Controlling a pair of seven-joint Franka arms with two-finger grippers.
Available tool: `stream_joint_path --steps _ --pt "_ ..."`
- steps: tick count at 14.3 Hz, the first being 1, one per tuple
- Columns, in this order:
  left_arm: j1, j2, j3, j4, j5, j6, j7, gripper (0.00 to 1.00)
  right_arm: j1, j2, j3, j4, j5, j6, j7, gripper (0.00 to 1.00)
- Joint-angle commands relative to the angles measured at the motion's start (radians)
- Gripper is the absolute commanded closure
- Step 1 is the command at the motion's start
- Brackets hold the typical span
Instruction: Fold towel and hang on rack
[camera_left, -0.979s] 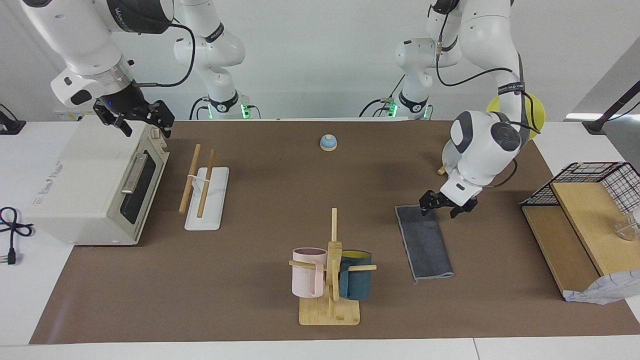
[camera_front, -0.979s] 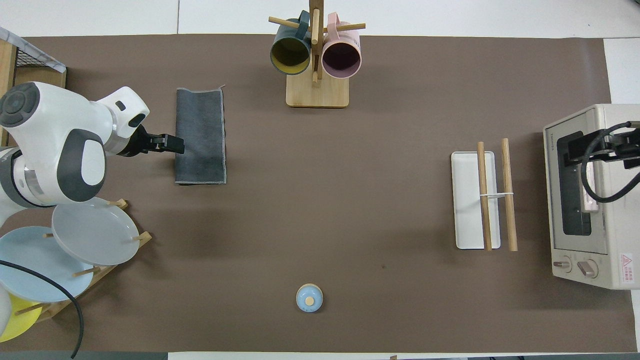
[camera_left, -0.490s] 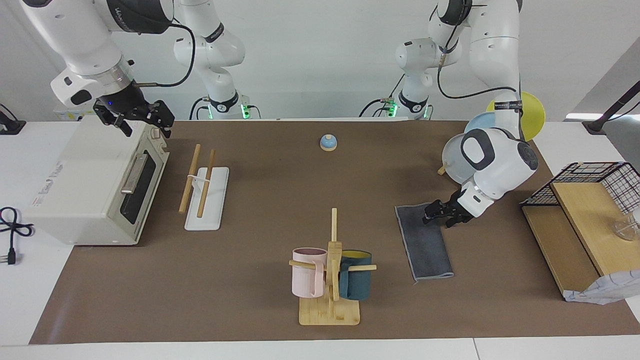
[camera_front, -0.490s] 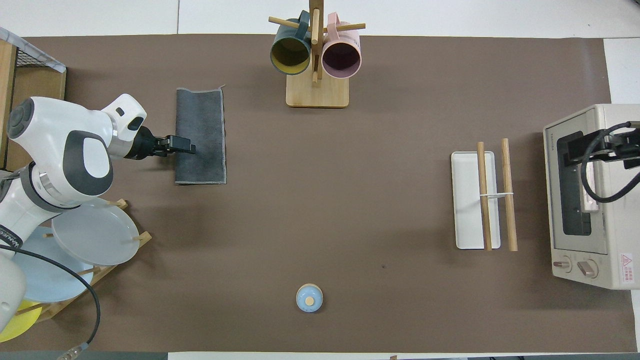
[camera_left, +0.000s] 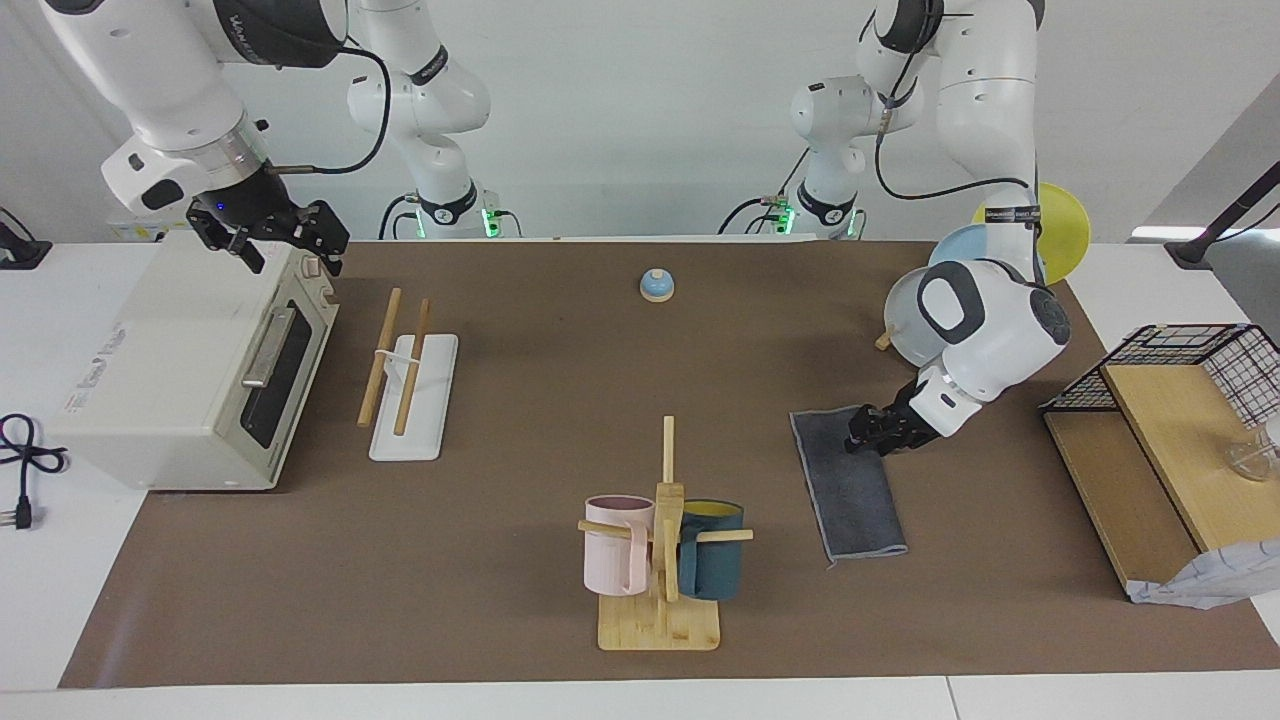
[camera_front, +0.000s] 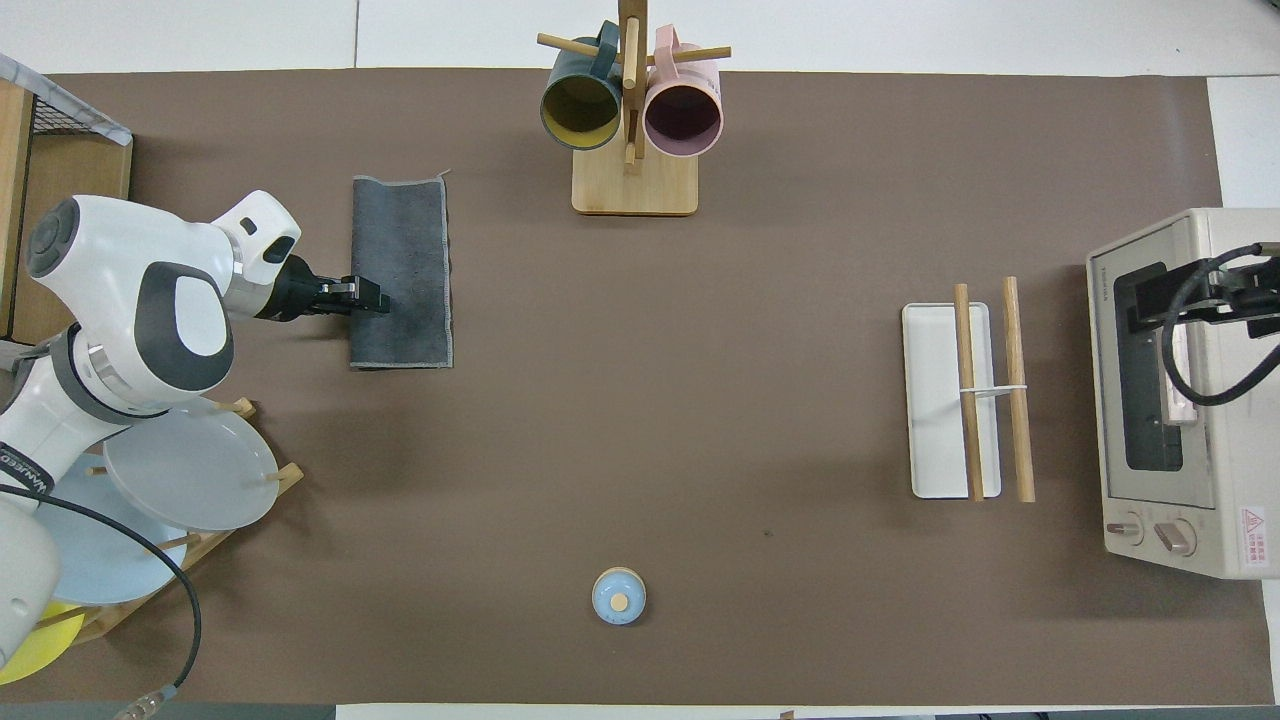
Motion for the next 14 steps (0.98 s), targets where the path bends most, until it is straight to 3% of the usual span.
stream_joint_path --steps 1,3,4,8,12,14 --pt "0.000 0.014 -0.003 -0.012 -0.024 0.022 0.029 0.68 -0.012 -0.021 0.004 -0.026 0.001 0.014 -0.026 0.00" --pt "0.001 0.012 -0.001 -0.012 -0.024 0.012 0.027 0.93 -0.012 -0.021 0.006 -0.026 0.001 0.014 -0.026 0.00" --pt "0.006 0.012 -0.001 -0.011 -0.024 0.008 0.027 1.00 -0.012 -0.023 0.004 -0.026 0.001 0.014 -0.026 0.00" --pt "0.018 0.006 0.002 0.020 -0.024 -0.044 0.006 1.00 0.000 -0.027 0.014 -0.029 -0.001 0.010 -0.026 0.00" --pt "0.015 -0.090 0.009 0.086 -0.006 -0.181 -0.286 1.00 -0.003 -0.030 0.014 -0.040 0.001 0.011 -0.031 0.00" --pt "0.008 -0.129 0.003 0.127 0.061 -0.240 -0.469 1.00 0.000 -0.038 0.015 -0.049 -0.001 0.013 -0.031 0.00"
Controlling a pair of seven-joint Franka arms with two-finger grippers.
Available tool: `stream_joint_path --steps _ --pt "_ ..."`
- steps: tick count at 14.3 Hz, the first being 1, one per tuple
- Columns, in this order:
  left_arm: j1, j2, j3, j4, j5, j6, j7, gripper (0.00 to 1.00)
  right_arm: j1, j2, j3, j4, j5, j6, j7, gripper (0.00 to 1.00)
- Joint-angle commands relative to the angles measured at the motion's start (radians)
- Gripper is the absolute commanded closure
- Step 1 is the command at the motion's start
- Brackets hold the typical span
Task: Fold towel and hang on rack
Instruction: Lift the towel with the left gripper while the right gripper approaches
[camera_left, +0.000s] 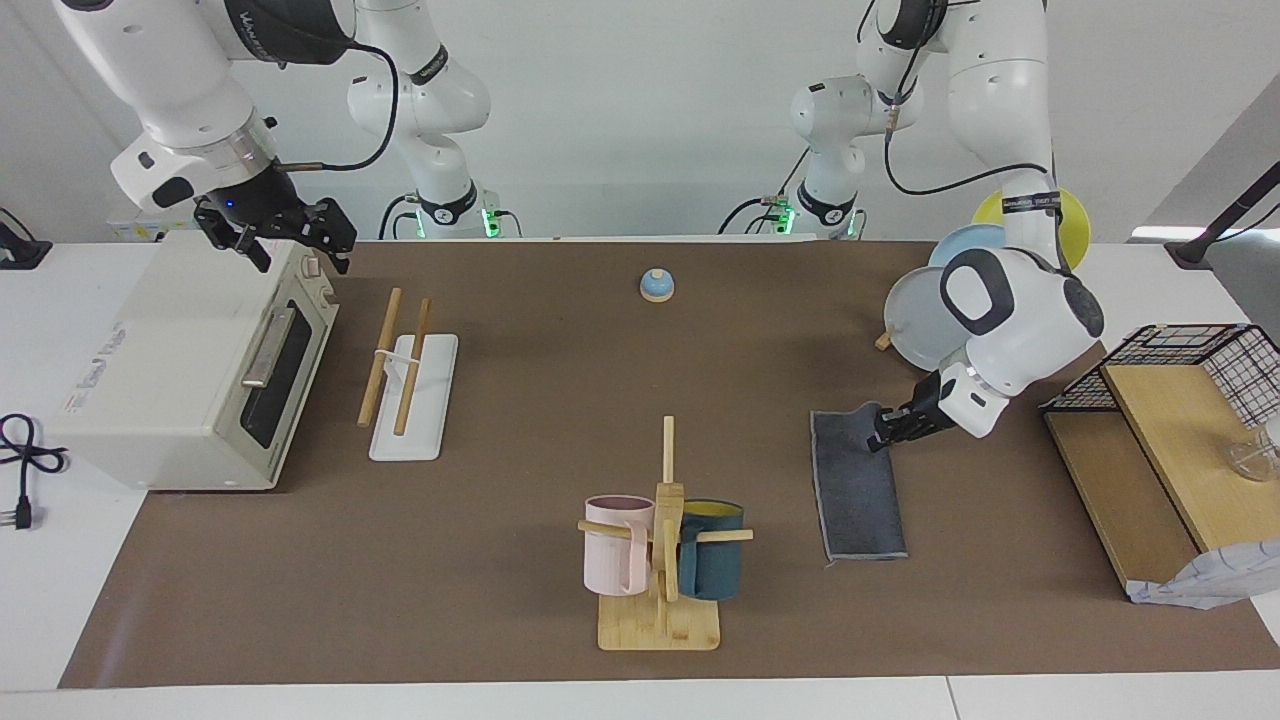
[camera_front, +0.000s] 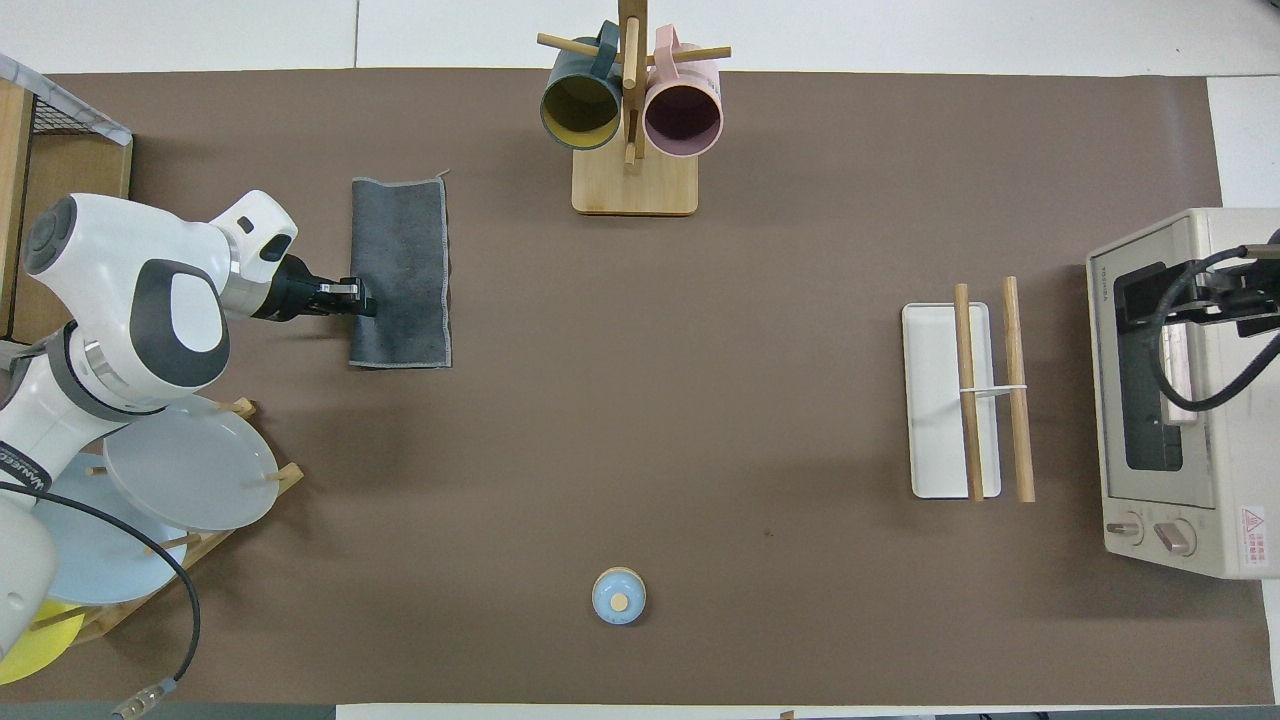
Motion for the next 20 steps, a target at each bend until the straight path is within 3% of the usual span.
stream_joint_path --steps 1,6,7,8,12,17,18,20 --pt "-0.013 -0.073 -0.006 0.046 0.082 -0.100 -0.249 1.00 -0.008 -0.032 0.001 -0.042 0.001 0.014 -0.035 0.00" --pt "-0.097 -0.166 -0.011 0.095 0.114 -0.188 -0.692 1.00 -0.008 -0.034 0.001 -0.048 0.001 0.040 -0.063 0.00" --pt "-0.118 -0.192 -0.011 0.095 0.114 -0.197 -0.790 1.00 -0.006 -0.037 0.002 -0.071 0.019 0.072 -0.055 0.00" --pt "-0.146 -0.225 -0.012 0.097 0.113 -0.205 -0.943 1.00 -0.005 -0.049 0.001 -0.100 0.124 0.114 -0.043 0.00" --pt "-0.237 -0.274 -0.043 0.120 0.114 -0.199 -1.451 1.00 0.036 -0.069 0.024 -0.162 0.391 0.220 0.411 0.00" --pt "-0.254 -0.282 -0.129 0.160 0.114 -0.182 -1.960 1.00 0.173 -0.081 0.025 -0.205 0.589 0.365 0.863 0.00" --pt "-0.260 -0.289 -0.137 0.158 0.116 -0.182 -2.060 1.00 0.185 -0.090 0.025 -0.226 0.656 0.407 0.965 0.00" --pt "-0.307 -0.292 -0.137 0.157 0.140 -0.176 -2.237 1.00 0.300 -0.118 0.025 -0.307 0.770 0.599 1.270 0.00"
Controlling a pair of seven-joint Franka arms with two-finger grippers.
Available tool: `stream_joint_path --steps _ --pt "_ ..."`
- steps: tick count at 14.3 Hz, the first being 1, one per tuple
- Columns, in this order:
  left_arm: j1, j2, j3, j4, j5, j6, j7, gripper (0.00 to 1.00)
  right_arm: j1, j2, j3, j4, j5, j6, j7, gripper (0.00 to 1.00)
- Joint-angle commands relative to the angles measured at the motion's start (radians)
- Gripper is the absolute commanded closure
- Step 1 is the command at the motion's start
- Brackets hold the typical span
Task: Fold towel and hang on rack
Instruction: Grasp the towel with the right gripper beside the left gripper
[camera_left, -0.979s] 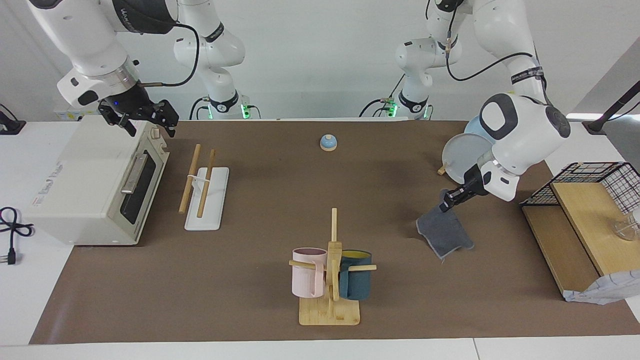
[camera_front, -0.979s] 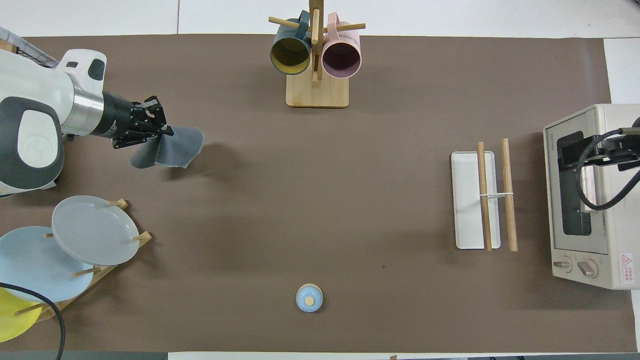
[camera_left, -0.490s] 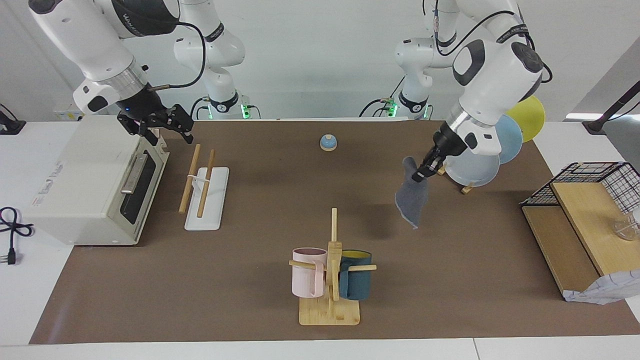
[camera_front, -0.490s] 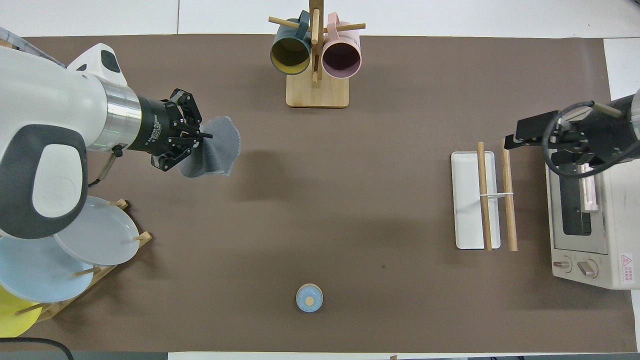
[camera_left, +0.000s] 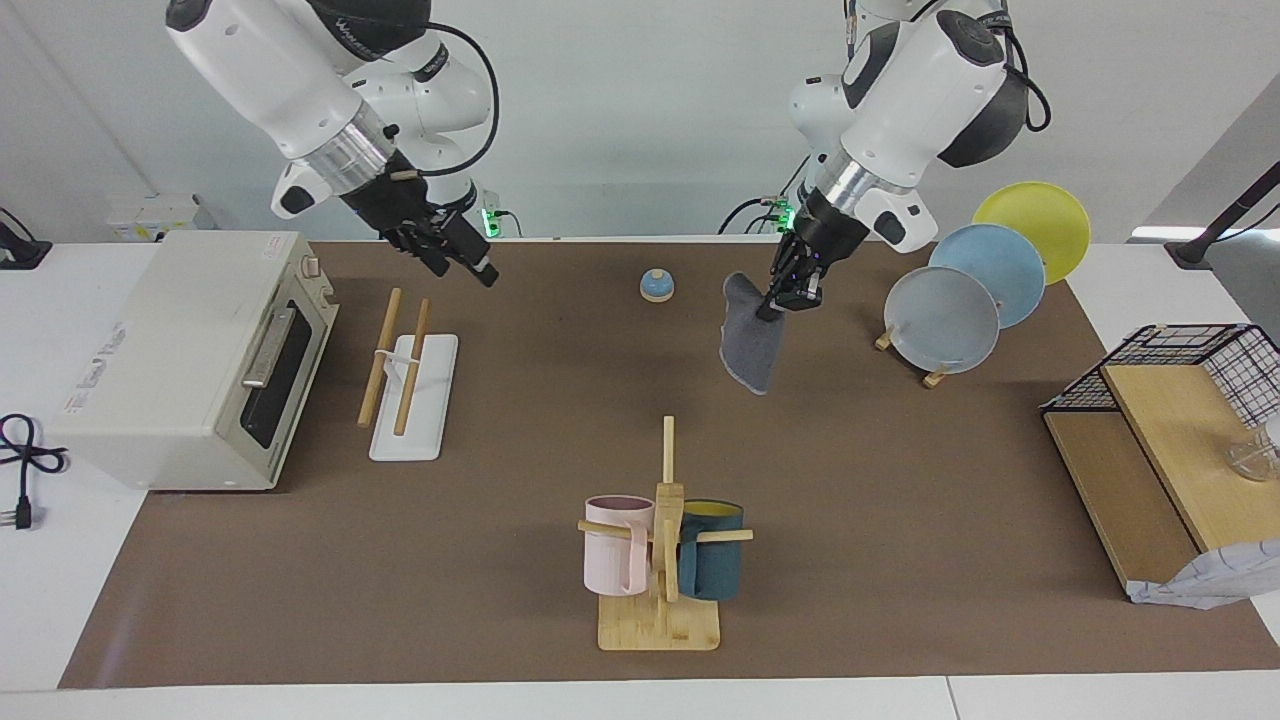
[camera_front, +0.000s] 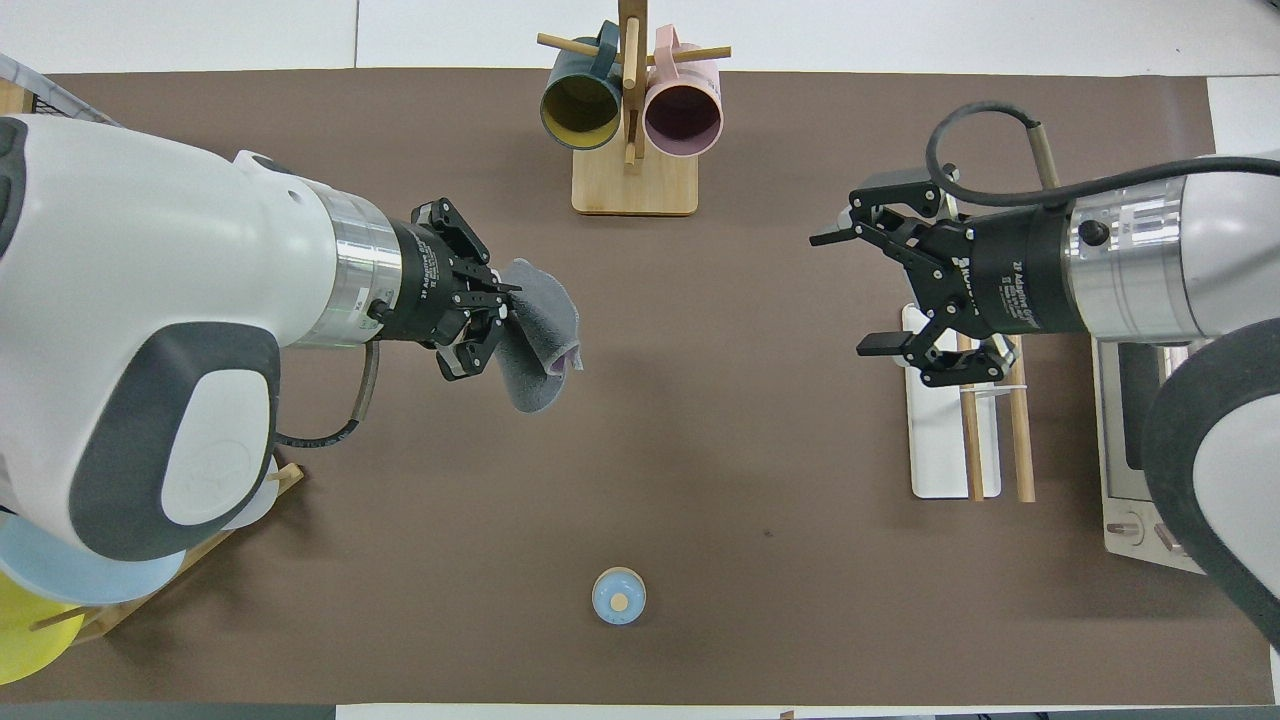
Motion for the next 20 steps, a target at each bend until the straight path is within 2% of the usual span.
stream_joint_path --steps 1,3,5,9,15,20 --pt "-0.049 -0.015 0.007 -0.002 0.033 0.013 -0.172 1.00 0.126 -0.057 -0.001 -0.122 0.091 0.225 0.310 0.00" --pt "-0.066 -0.016 0.007 -0.004 0.053 0.027 -0.240 1.00 0.223 -0.059 -0.001 -0.139 0.101 0.336 0.467 0.00" --pt "-0.077 -0.016 0.007 -0.002 0.056 0.028 -0.269 1.00 0.275 -0.052 -0.001 -0.159 0.102 0.398 0.535 0.00" --pt "-0.077 -0.016 0.005 -0.004 0.058 0.034 -0.294 1.00 0.283 -0.026 -0.001 -0.181 0.194 0.421 0.541 0.00" --pt "-0.077 -0.016 0.005 -0.004 0.076 0.047 -0.324 1.00 0.358 0.049 -0.001 -0.179 0.197 0.534 0.538 0.00" --pt "-0.077 -0.016 0.005 -0.004 0.076 0.047 -0.337 1.00 0.361 0.092 0.001 -0.173 0.196 0.557 0.456 0.00"
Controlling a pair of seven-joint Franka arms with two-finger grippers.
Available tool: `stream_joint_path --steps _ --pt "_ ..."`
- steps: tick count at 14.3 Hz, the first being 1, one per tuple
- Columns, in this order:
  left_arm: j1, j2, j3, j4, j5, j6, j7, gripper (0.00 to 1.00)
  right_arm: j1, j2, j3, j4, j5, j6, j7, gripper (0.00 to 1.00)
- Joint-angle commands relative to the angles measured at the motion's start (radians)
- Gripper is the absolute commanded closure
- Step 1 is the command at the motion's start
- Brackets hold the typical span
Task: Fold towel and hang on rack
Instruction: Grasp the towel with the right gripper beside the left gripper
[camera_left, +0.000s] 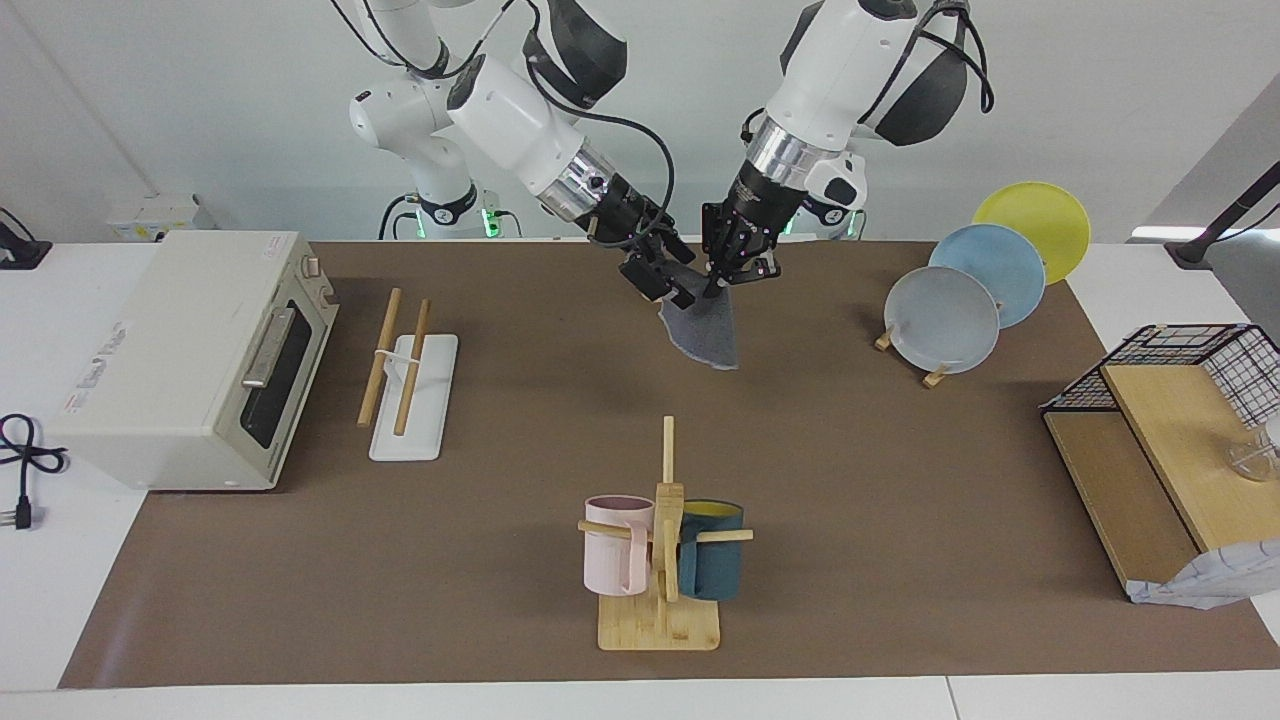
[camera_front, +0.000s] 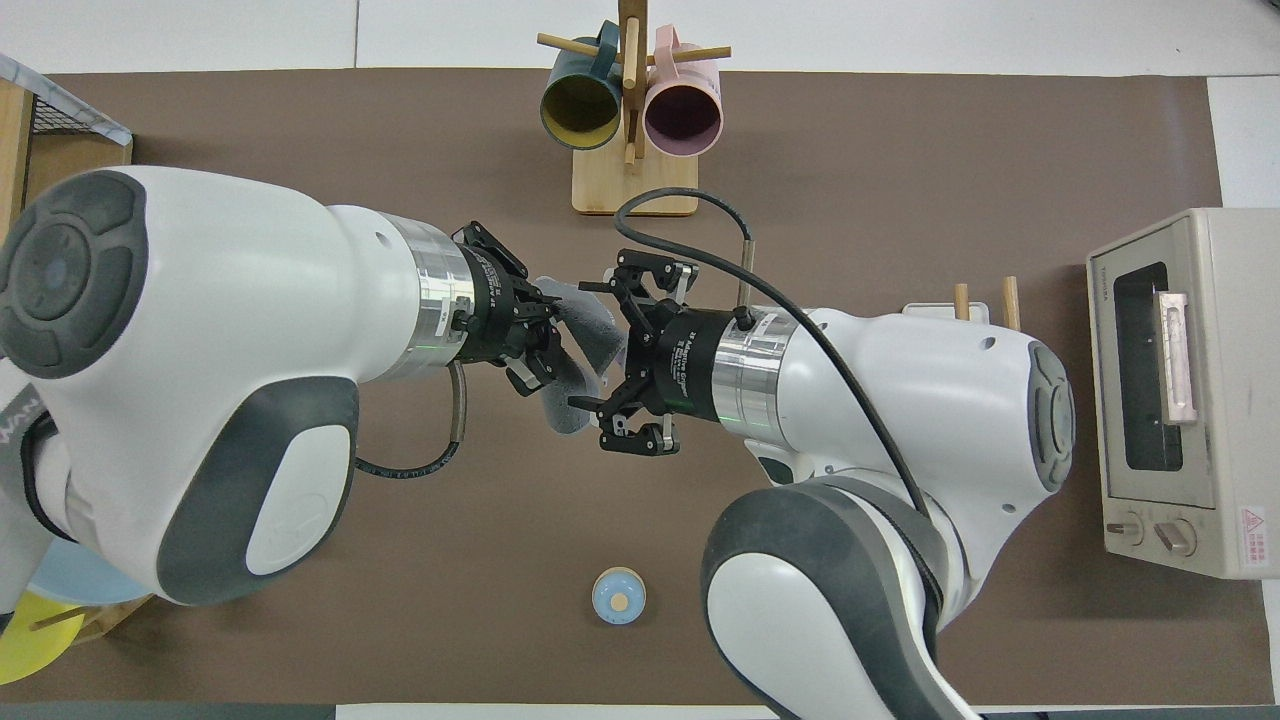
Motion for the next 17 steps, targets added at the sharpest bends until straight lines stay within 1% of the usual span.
stream_joint_path --steps 1,2,3,4,5,14,15,16,17 --pt "-0.010 -0.014 0.008 -0.004 0.022 0.006 -0.029 1.00 -0.008 0.016 0.000 0.003 0.024 0.019 -0.080 0.04" --pt "-0.010 -0.014 0.008 -0.004 0.022 0.006 -0.031 1.00 -0.012 0.017 -0.002 0.008 0.024 0.016 -0.093 0.23" --pt "-0.010 -0.014 0.008 -0.004 0.024 0.006 -0.032 1.00 -0.014 0.017 -0.002 0.009 0.024 0.016 -0.106 0.48" --pt "-0.010 -0.014 0.008 -0.004 0.027 0.006 -0.032 1.00 -0.014 0.019 -0.002 0.009 0.025 0.018 -0.110 0.80" --pt "-0.010 -0.014 0.008 -0.007 0.027 0.006 -0.032 1.00 -0.012 0.019 -0.002 0.009 0.025 0.019 -0.128 1.00" --pt "-0.010 -0.024 0.008 -0.013 0.036 0.001 -0.025 1.00 -0.014 0.017 -0.002 0.009 0.024 -0.001 -0.185 1.00" --pt "-0.010 -0.030 0.006 -0.017 0.051 0.001 -0.011 0.95 -0.014 0.017 -0.002 0.009 0.020 -0.002 -0.198 1.00" --pt "-0.008 -0.031 0.004 -0.018 0.056 -0.001 0.003 0.14 -0.014 0.017 -0.003 0.009 0.020 -0.007 -0.221 1.00" --pt "-0.010 -0.033 0.004 -0.024 0.059 0.001 0.038 0.00 -0.020 0.017 -0.005 0.009 0.020 -0.021 -0.235 1.00"
